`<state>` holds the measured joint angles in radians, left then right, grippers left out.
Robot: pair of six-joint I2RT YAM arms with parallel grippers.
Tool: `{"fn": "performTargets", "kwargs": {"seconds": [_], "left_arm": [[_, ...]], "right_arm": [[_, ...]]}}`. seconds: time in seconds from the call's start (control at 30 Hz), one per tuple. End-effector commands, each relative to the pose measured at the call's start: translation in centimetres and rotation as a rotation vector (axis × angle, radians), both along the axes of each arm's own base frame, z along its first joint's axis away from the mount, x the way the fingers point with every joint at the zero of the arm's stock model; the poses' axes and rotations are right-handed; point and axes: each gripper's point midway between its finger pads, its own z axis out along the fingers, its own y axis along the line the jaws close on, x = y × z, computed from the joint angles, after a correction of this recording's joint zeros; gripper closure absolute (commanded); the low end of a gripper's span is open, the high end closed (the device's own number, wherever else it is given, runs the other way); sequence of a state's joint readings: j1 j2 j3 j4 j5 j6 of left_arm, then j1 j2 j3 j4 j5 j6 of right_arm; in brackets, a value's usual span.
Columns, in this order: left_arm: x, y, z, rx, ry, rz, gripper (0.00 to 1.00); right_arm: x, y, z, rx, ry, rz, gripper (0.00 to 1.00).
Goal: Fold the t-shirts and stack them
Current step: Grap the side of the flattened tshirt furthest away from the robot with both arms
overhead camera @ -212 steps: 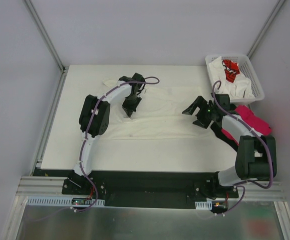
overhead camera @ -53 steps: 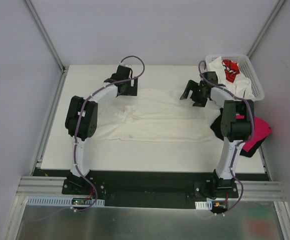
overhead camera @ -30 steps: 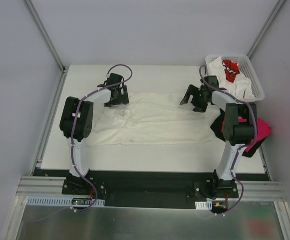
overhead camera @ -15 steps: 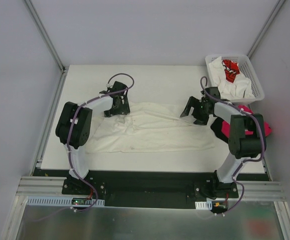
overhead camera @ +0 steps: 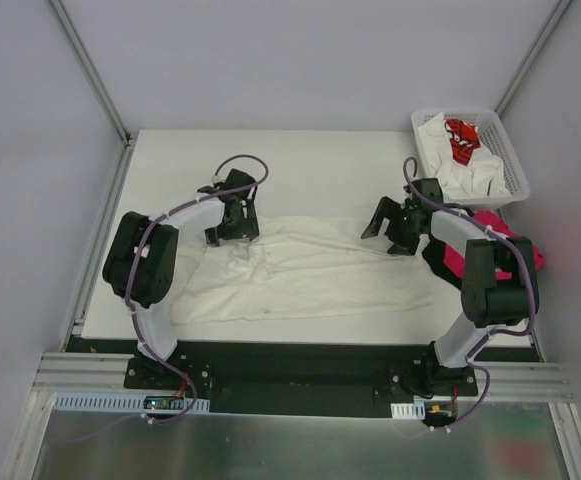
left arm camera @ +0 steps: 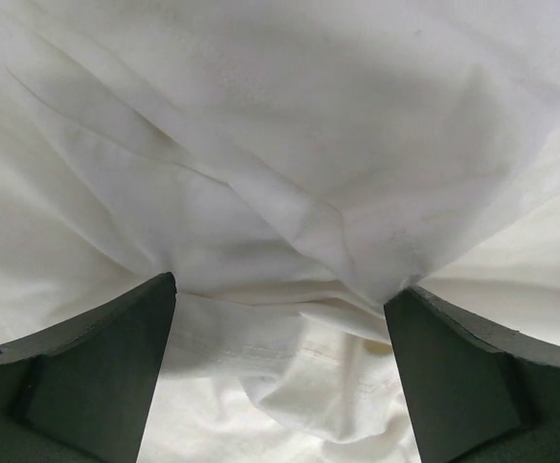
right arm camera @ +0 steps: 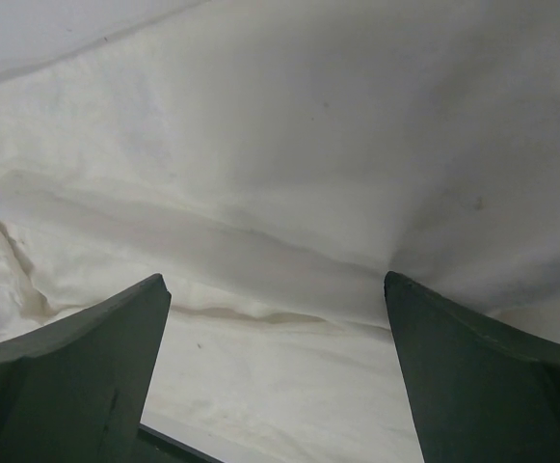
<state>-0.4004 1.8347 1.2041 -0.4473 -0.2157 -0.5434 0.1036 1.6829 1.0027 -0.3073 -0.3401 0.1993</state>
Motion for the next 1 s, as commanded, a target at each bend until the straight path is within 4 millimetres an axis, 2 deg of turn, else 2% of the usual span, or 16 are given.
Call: {"fn": "performTargets", "kwargs": {"seconds": [0.0,0.03,0.1,0.13,0.2,0.27,0.33,0.37,0.53,0.8,0.97], "left_arm": [[2.5,-0.9,2.8,0.0,-0.079,-0.007,0.12],[3.3,-1.2,3.6,-0.009,-0.1,-0.011,0.13],[4.0,-1.5,3.6,-0.01,-0.104,-0.019,0.13],[4.9,-1.8,3.9,-0.011,-0.116,-0.022,0.13],[5.7,-1.9,3.9,0.002,-0.124,-0.035,0.12],[7.0,-2.4,4.1,0.001,-0.136,-0.041,0.13],[7.8,-2.7,4.5,-0.008,-0.146,-0.052,0.13],[8.0,-3.0,4.6,-0.015,-0.15,-0.058,0.13],[8.0,-2.8,5.4,-0.016,-0.165,-0.056,0.13],[7.0,-2.4,6.9,-0.024,-0.186,-0.067,0.13],[6.7,-2.3,7.4,-0.027,-0.192,-0.069,0.13]], "right_arm": [[2.3,0.5,2.6,0.007,-0.07,-0.01,0.04],[2.8,0.5,2.8,0.002,-0.079,-0.012,0.04],[4.0,0.4,3.6,-0.004,-0.111,-0.016,0.04],[4.4,0.4,3.1,-0.012,-0.102,-0.017,0.04],[5.9,0.2,3.5,-0.012,-0.122,-0.02,0.04],[6.6,0.0,2.6,0.0,-0.098,-0.022,0.04],[7.9,-1.0,2.6,0.003,-0.1,-0.06,0.04],[8.1,-1.6,1.9,0.005,-0.084,-0.074,0.04],[9.6,-4.7,1.1,-0.006,-0.081,-0.142,0.03],[11.2,-8.1,2.0,0.002,-0.104,-0.203,0.03],[11.7,-8.8,1.9,0.001,-0.108,-0.212,0.03]]}}
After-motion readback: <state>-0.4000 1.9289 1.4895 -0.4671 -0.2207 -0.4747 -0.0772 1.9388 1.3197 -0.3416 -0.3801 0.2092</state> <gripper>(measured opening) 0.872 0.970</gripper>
